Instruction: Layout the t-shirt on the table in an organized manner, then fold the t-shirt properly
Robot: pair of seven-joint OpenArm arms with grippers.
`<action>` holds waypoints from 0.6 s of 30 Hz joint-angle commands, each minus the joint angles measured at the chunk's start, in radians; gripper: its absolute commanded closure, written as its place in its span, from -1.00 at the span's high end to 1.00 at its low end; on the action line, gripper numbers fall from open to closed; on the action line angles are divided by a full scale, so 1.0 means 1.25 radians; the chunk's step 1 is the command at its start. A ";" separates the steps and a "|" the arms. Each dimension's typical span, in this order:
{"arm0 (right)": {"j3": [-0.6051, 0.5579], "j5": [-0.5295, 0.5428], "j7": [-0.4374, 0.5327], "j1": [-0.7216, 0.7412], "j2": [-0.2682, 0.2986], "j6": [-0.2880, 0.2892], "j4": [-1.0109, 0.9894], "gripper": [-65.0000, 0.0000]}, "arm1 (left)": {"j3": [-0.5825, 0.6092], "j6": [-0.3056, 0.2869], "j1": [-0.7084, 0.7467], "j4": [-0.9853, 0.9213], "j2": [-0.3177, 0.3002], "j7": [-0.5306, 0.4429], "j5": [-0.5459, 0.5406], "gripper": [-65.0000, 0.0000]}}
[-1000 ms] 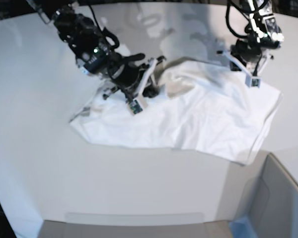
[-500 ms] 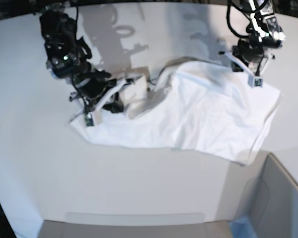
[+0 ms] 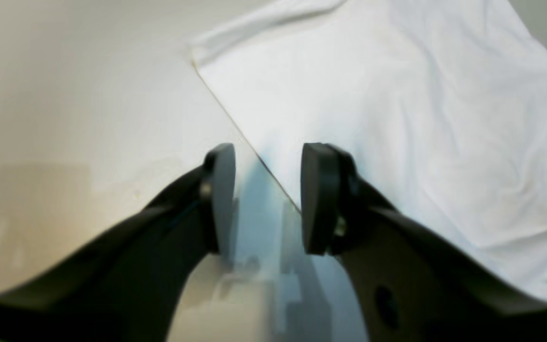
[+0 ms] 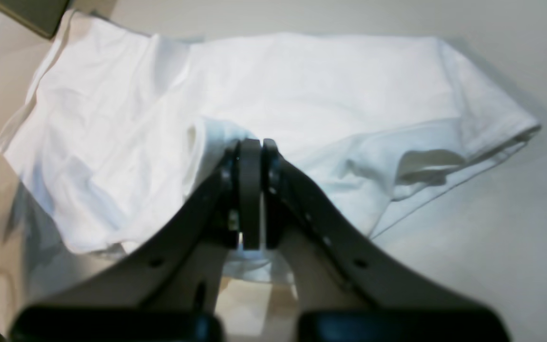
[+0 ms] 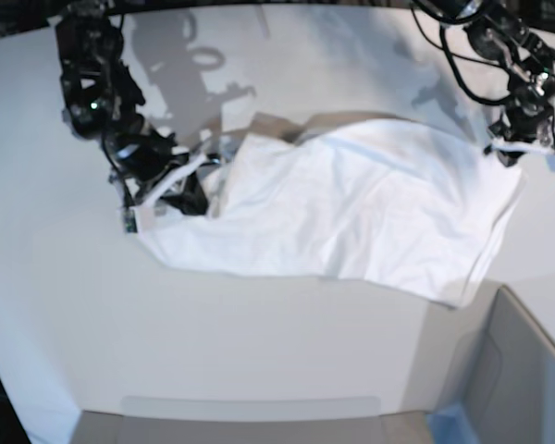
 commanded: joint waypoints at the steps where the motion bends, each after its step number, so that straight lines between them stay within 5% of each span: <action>1: 0.004 0.007 0.019 0.010 0.006 0.006 0.015 -1.00 | 0.002 0.000 -0.011 -0.006 -0.022 -0.015 -0.012 -0.19; 7: 0.003 0.007 0.019 0.009 0.006 0.006 0.014 -1.00 | 0.082 0.000 -0.012 -0.135 -0.087 -0.023 -0.012 -0.19; 18: 0.003 0.005 -0.008 0.010 0.006 0.006 0.013 -1.00 | 0.004 0.001 -0.098 -0.298 -0.176 -0.078 -0.009 -0.19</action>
